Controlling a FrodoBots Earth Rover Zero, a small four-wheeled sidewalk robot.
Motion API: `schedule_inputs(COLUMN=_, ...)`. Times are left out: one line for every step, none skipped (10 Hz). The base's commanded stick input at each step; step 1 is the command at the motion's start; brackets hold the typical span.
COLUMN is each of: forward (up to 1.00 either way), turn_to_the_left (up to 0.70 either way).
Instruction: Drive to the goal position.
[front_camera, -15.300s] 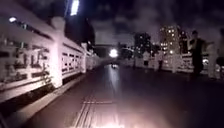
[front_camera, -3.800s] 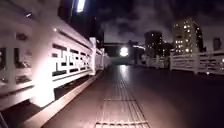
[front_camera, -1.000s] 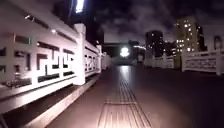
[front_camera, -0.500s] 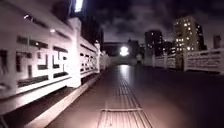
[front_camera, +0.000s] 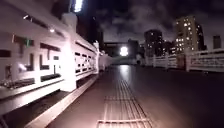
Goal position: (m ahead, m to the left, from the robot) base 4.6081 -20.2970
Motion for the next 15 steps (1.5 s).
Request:
schedule_inputs(forward=0.45, turn_to_the_left=0.00)
schedule_inputs(forward=0.45, turn_to_the_left=0.00)
schedule_inputs(forward=0.45, turn_to_the_left=0.00)
schedule_inputs(forward=0.45, turn_to_the_left=0.00)
schedule_inputs(forward=0.45, turn_to_the_left=0.00)
schedule_inputs(forward=0.45, turn_to_the_left=0.00)
schedule_inputs(forward=0.45, turn_to_the_left=0.00)
schedule_inputs(forward=0.45, turn_to_the_left=0.00)
schedule_inputs(forward=0.45, turn_to_the_left=0.00)
schedule_inputs(forward=0.45, turn_to_the_left=0.00)
schedule_inputs(forward=0.45, turn_to_the_left=0.00)
schedule_inputs(forward=0.45, turn_to_the_left=0.00)
schedule_inputs(forward=0.45, turn_to_the_left=0.00)
schedule_inputs(forward=0.45, turn_to_the_left=0.00)
schedule_inputs(forward=0.45, turn_to_the_left=0.00)
